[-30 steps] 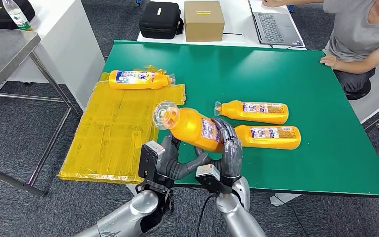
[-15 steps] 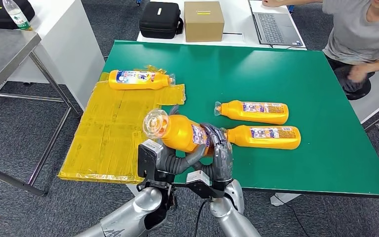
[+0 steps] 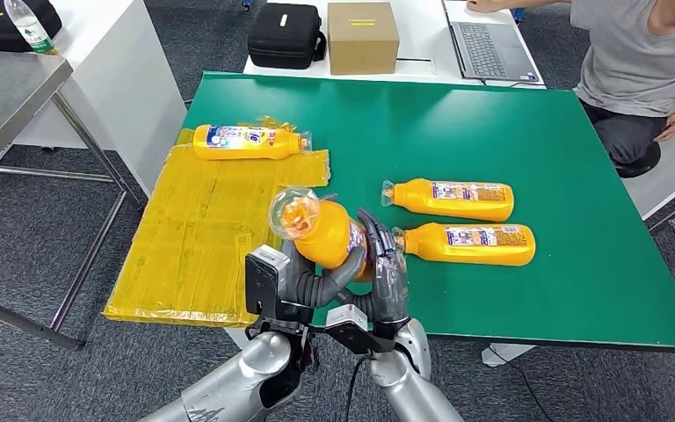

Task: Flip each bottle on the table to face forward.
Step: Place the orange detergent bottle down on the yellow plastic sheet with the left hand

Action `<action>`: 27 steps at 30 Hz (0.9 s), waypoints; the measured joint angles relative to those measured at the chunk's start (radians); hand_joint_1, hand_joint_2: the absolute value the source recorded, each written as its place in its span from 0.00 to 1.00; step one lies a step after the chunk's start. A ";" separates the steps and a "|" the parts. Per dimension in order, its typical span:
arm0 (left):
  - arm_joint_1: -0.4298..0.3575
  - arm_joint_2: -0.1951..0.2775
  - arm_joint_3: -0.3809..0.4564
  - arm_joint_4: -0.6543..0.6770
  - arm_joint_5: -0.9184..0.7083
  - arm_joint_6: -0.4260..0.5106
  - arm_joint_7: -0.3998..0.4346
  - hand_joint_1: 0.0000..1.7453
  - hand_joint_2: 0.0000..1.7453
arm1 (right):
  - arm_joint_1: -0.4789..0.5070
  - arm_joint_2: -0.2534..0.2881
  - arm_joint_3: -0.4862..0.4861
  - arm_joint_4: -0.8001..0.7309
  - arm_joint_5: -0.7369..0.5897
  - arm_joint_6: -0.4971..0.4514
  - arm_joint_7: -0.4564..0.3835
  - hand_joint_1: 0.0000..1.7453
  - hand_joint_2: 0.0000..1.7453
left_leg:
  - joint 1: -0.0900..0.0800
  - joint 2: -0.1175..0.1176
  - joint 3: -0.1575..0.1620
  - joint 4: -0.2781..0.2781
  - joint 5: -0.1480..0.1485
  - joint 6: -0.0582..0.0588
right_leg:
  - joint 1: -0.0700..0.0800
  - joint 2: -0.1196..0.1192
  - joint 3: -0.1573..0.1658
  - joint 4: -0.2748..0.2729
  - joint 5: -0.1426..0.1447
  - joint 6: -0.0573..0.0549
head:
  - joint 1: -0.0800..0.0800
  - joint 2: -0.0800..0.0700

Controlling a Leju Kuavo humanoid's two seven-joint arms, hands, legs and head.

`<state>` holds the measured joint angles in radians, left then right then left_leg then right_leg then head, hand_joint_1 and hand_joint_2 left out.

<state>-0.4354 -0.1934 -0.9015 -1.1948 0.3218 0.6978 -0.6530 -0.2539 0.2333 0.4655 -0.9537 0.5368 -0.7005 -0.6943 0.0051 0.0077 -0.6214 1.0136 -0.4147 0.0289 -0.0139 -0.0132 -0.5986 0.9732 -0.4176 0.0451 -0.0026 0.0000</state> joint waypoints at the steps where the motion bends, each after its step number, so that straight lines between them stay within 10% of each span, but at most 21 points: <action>1: -0.001 0.000 0.000 0.000 0.001 0.000 0.000 1.00 1.00 | -0.001 0.000 0.003 0.003 -0.002 0.000 0.000 0.03 1.00 | 0.000 0.000 0.000 0.000 0.000 0.000 | 0.000 0.000 0.000 0.000 0.000 0.000 | 0.000 0.000; 18: -0.004 0.000 0.002 0.000 -0.036 0.003 -0.022 1.00 1.00 | -0.030 0.007 0.048 0.044 -0.117 0.000 0.000 0.00 1.00 | 0.000 0.000 0.000 0.000 0.000 0.000 | 0.000 0.000 0.000 0.000 0.000 0.000 | 0.000 0.000; 27: 0.003 0.002 0.108 0.072 -0.304 0.003 -0.027 1.00 1.00 | -0.066 -0.001 0.131 0.106 -0.325 0.000 0.000 0.00 1.00 | 0.000 0.000 0.000 0.000 0.000 0.000 | 0.000 0.000 0.000 0.000 0.000 0.000 | 0.000 0.000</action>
<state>-0.4322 -0.1917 -0.7934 -1.1231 0.0173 0.7004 -0.6802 -0.3196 0.2326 0.5965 -0.8479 0.2119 -0.7008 -0.6943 0.0051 0.0078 -0.6214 1.0136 -0.4145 0.0290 -0.0138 -0.0131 -0.5986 0.9733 -0.4176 0.0451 -0.0026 0.0000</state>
